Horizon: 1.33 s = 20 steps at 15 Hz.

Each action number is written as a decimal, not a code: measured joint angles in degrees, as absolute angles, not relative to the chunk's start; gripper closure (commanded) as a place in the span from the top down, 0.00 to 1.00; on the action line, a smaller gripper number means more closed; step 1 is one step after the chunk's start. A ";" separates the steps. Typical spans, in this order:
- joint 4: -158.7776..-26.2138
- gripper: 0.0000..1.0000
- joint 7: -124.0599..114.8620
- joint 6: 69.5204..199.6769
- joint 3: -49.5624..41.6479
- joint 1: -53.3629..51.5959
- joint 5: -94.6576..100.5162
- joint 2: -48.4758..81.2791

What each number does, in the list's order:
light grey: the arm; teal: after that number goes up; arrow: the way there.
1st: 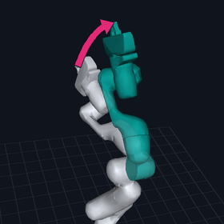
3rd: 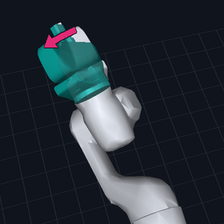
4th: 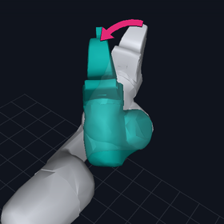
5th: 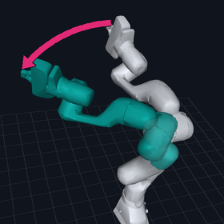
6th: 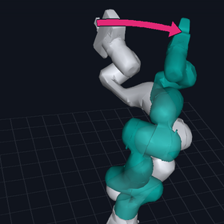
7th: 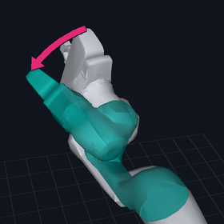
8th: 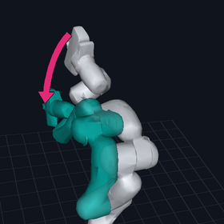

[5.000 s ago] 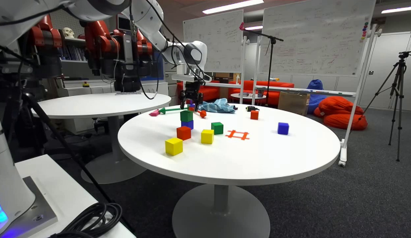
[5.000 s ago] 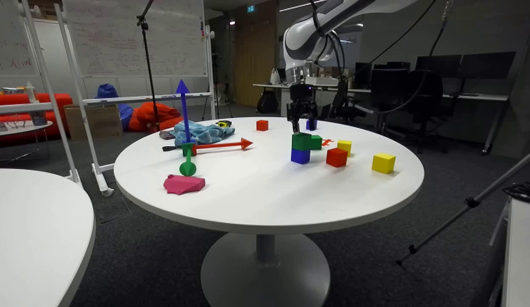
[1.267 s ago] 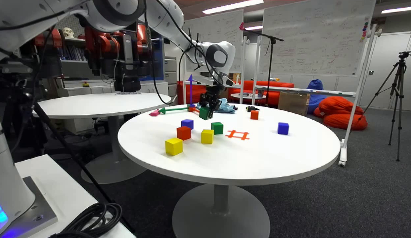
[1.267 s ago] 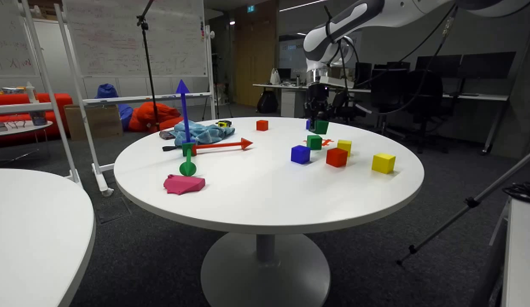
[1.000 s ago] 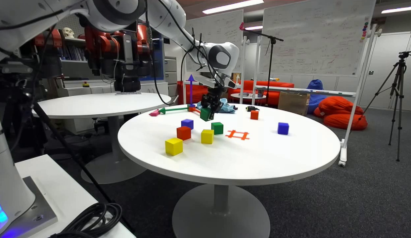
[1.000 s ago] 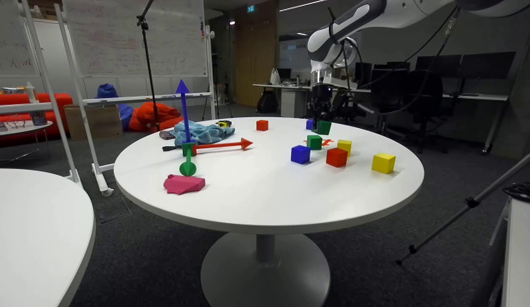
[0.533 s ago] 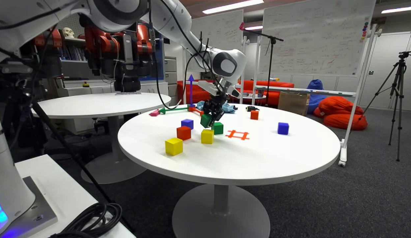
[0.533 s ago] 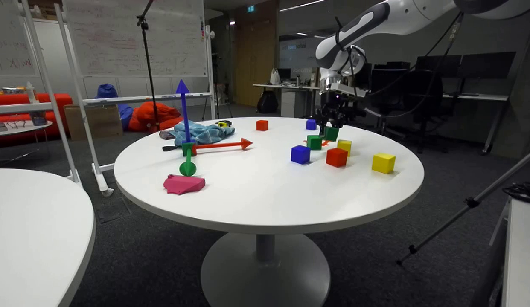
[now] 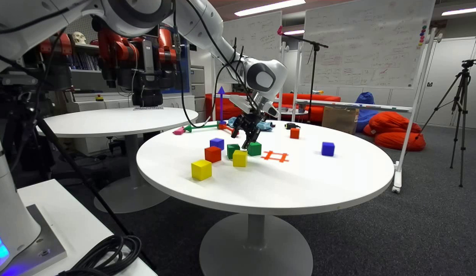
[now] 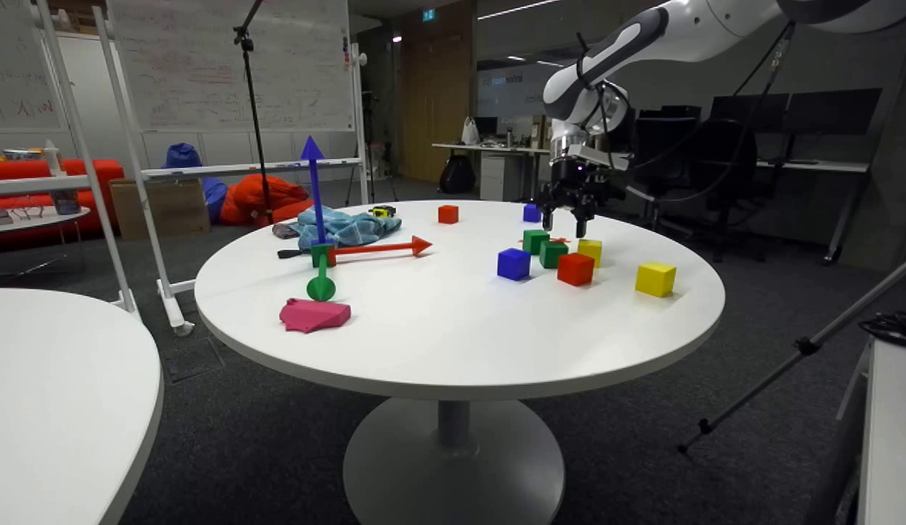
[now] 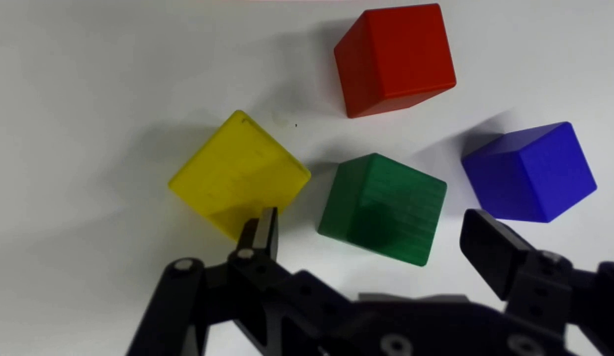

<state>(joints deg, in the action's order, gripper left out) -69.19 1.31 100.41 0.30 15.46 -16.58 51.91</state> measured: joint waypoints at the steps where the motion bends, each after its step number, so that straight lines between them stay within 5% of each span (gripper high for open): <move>1: -69.19 1.00 1.31 100.60 0.31 15.24 -16.58 51.86; 20: -107.75 1.00 3.01 139.79 3.23 8.17 -16.96 27.57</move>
<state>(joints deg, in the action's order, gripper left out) -107.75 3.01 139.79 3.23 8.17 -16.96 27.57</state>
